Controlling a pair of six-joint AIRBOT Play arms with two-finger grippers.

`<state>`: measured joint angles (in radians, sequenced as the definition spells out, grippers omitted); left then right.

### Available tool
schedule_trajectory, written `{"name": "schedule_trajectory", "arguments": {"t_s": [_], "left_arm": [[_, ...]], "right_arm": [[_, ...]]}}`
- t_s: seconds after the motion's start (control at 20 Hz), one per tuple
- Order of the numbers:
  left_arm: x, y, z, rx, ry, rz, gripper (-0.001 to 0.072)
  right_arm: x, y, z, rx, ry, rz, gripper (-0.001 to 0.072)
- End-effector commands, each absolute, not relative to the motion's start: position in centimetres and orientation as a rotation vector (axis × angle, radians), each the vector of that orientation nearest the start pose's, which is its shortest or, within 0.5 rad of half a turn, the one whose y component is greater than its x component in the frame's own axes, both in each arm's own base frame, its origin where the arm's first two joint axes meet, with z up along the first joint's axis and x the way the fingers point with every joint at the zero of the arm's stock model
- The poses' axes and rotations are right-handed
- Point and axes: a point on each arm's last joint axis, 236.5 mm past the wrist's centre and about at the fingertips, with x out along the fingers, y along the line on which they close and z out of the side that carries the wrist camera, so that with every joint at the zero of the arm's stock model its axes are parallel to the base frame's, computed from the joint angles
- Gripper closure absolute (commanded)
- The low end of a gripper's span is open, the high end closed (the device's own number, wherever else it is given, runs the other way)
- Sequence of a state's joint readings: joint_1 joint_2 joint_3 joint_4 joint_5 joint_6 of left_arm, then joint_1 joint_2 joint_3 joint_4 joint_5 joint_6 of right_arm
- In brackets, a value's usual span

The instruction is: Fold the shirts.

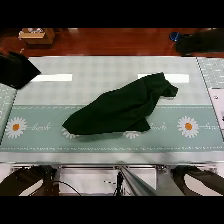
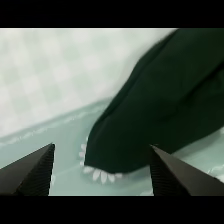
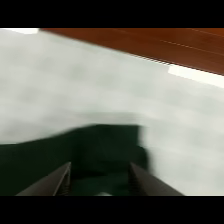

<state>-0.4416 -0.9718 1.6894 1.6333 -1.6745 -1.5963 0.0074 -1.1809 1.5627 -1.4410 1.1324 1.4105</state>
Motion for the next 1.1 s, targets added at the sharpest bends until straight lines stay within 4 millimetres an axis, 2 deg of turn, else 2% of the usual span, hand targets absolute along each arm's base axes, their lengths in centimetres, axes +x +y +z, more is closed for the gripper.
{"name": "schedule_trajectory", "arguments": {"t_s": [0.0,0.1,0.15,0.25,0.3,0.35,0.45,0.55,0.65,0.75,0.9,1.05], "left_arm": [[27.7,-11.7,18.3,0.232,1.071,-0.327,0.0026],[27.3,-11.4,13.8,0.192,1.121,-0.291,0.0026],[26.6,-11.2,11.5,0.157,1.167,-0.281,0.0026],[24.5,-10.9,7.3,0.049,1.258,-0.287,0.0026],[23.8,-11.1,5.9,-0.030,1.279,-0.292,0.0027],[23.3,-11.2,4.8,-0.126,1.283,-0.295,0.0027],[22.6,-11.0,3.4,-0.276,1.280,-0.289,0.0027],[21.3,-10.1,1.6,-0.343,1.329,-0.269,0.0027],[19.9,-9.9,-0.2,-0.404,1.388,-0.272,0.0027],[19.2,-10.8,-1.7,-0.484,1.413,-0.296,0.0027],[18.3,-11.8,-4.0,-0.573,1.449,-0.302,0.0032],[19.2,-12.1,-6.2,-0.665,1.418,-0.251,0.0033]], "right_arm": [[41.5,-10.0,22.1,0.041,0.767,-0.140,0.0287],[41.6,-12.6,21.3,0.180,0.760,-0.156,0.0287],[41.8,-13.2,20.8,0.228,0.761,-0.153,0.0287],[42.4,-13.7,19.4,0.253,0.783,-0.127,0.0276],[42.8,-13.7,18.3,0.251,0.806,-0.111,0.0223],[43.2,-13.4,17.3,0.268,0.832,-0.094,0.0194],[43.5,-12.9,14.6,0.307,0.907,-0.063,0.0183],[43.7,-12.7,12.1,0.326,0.976,-0.034,0.0183],[44.1,-12.5,10.5,0.354,1.012,-0.018,0.0184],[44.3,-12.3,9.4,0.369,1.034,-0.003,0.0184],[44.4,-12.4,8.9,0.368,1.041,-0.002,0.0184],[44.6,-12.4,9.0,0.369,1.034,0.001,0.0184]]}}
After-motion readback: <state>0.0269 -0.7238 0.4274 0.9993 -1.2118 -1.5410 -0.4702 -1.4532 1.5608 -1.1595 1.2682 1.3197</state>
